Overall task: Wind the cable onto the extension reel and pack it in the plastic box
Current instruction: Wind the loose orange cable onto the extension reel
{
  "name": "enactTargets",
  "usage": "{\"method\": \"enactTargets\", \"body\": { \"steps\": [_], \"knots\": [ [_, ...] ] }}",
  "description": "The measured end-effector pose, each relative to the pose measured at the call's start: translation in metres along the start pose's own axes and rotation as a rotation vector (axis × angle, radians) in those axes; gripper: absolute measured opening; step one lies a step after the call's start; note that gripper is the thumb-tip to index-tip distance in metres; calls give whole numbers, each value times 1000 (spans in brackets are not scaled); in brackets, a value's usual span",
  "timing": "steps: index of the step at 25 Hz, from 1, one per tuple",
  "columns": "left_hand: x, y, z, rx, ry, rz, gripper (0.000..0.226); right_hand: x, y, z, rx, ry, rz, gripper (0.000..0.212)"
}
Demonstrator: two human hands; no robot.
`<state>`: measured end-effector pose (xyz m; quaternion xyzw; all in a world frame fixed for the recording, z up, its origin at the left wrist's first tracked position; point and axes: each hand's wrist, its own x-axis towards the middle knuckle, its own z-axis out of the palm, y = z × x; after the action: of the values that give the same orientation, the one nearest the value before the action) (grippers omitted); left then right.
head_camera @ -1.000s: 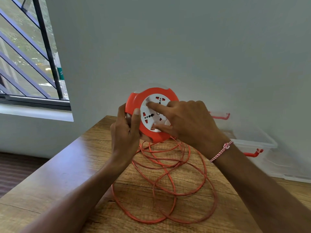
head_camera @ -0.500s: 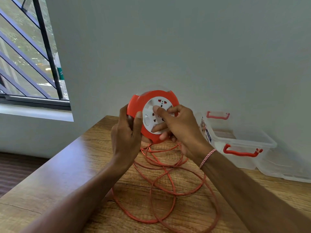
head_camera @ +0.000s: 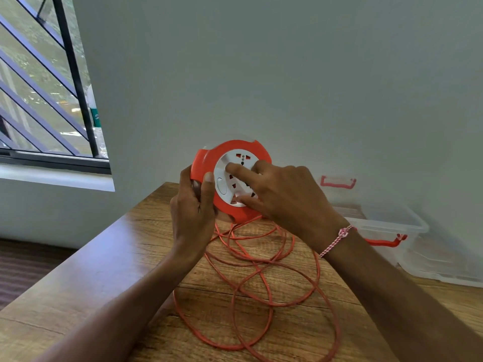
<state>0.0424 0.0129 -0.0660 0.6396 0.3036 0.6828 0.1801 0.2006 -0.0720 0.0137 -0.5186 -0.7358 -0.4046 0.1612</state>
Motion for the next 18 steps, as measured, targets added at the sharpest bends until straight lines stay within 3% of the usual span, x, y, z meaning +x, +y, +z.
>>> {"method": "enactTargets", "body": {
  "steps": [5,9,12,15,17,18],
  "knots": [
    [-2,1,1,66,-32,64,28,-5,-4,7,32,128,70,65],
    [-4,-2,2,80,-32,62,43,-5,-8,11,188,136,269,64],
    [-7,0,5,78,-33,82,43,-2,-17,13,514,143,588,56],
    [-10,0,6,101,-16,86,36,2,-26,13,1284,46,1041,51],
    [-9,0,5,100,3,82,27,3,-27,8,1460,-43,1084,48],
    [-8,1,4,84,15,67,22,4,-24,6,1358,-67,1015,46]
  ]
}}
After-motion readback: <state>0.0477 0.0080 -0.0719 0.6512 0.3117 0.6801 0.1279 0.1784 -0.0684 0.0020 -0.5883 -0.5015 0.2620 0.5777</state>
